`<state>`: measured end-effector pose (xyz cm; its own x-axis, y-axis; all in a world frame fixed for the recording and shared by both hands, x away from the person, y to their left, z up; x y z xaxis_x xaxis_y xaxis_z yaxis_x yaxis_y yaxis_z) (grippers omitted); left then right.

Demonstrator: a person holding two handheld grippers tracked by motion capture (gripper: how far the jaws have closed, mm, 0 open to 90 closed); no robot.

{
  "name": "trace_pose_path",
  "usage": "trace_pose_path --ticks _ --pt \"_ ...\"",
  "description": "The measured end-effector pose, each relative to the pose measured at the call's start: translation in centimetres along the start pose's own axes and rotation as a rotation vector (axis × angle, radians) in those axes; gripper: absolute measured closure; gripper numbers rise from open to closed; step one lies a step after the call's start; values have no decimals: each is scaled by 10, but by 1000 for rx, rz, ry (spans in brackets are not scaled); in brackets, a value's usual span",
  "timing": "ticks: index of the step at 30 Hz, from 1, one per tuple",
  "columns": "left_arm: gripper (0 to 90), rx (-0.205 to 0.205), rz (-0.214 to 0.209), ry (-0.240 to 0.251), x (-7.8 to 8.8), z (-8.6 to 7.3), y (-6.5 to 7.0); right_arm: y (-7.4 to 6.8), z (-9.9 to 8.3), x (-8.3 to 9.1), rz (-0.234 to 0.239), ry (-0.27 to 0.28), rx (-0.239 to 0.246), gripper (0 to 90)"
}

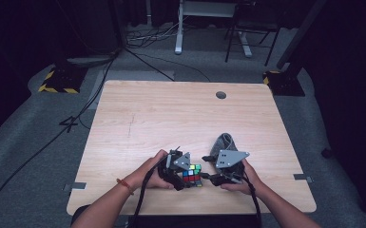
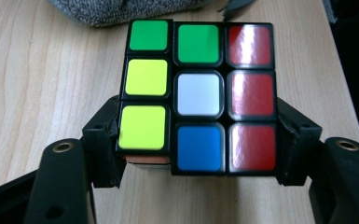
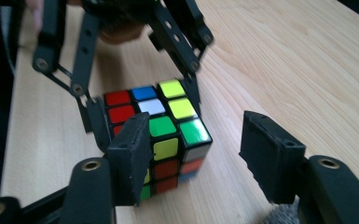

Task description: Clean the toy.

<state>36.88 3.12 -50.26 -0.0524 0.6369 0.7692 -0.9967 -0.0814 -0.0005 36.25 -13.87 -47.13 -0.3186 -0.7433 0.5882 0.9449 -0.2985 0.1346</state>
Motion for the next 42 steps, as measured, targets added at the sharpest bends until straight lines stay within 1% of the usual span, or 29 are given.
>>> trace_pose_path --ticks 2,3,5,6,7,8,9,10,11,12,14,15,17,18,19,21,22,24,25,27,31,34,35,36,38,40,42 --pt "338 -5 7 -4 0 0 0 2 -4 -1 13 -3 -21 418" --pt "339 -7 6 2 -1 -1 0 3 -5 -1 14 -11 -19 424" --pt "340 -11 10 12 -1 -1 1 4 -8 -1 -8 -31 1 453" --pt "340 -4 3 16 -1 -1 2 5 -10 -1 -6 -43 1 474" --pt "340 -6 0 18 -1 -2 3 7 -14 -2 -1 -53 -13 493" --pt "340 -10 2 25 -2 -1 3 9 -15 -3 -10 -65 -23 497" --pt "340 -6 7 27 -2 -1 3 11 -17 -6 -19 -88 -32 488" --pt "340 2 7 28 -2 -1 2 11 -19 -8 -16 -100 -25 502" --pt "340 2 18 32 -2 -1 2 11 -19 -9 -20 -101 -20 515" --pt "340 4 20 33 -1 -1 2 11 -20 -9 -23 -107 -15 547" --pt "340 0 23 42 0 0 2 11 -21 -9 -13 -110 -5 548" --pt "340 2 17 45 0 0 2 12 -22 -9 -12 -113 -12 552" --pt "340 -8 10 47 -1 1 3 15 -24 -9 -30 -116 -17 567" --pt "340 -7 12 40 -2 2 4 16 -24 -9 -28 -115 -20 569" --pt "340 -16 14 40 -3 2 4 16 -24 -9 -27 -111 -24 571" --pt "340 -13 13 45 -3 2 4 17 -25 -8 -31 -105 -27 572" --pt "340 -3 13 47 -2 1 3 18 -25 -8 -30 -94 -31 577" --pt "340 -1 6 54 -3 1 3 19 -24 -6 -13 -69 -52 578" --pt "338 3 4 47 -4 0 3 19 -24 -6 -10 -69 -53 578" --pt "334 15 -3 55 -5 0 3 20 -23 -7 -19 -68 -53 581" --pt "330 10 -4 67 -5 -1 2 21 -22 -8 -1 -42 -77 589" --pt "325 13 -12 69 -5 -1 1 20 -19 -8 -5 -26 -75 588" --pt "326 11 -11 70 -6 -1 2 19 -16 -8 13 -8 -87 588" --pt "321 10 -10 67 -6 0 1 18 -14 -7 9 -3 -81 588" --pt "319 5 -6 63 -6 0 1 18 -11 -8 -21 -18 -55 589" --pt "313 2 -7 62 -6 -1 1 18 -8 -9 -11 -2 -73 594" --pt "308 -2 -4 59 -7 0 1 17 -5 -10 -8 15 -69 596"
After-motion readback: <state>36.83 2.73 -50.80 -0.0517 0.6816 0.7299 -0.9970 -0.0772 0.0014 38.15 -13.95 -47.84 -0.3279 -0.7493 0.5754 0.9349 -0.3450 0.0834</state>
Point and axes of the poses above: each handheld gripper's, and its own axes: x roughly backward along the jaws, z roughly out of its top, y roughly to its right, the point moved 4 cm from there along -x, roughly forward along the jaws
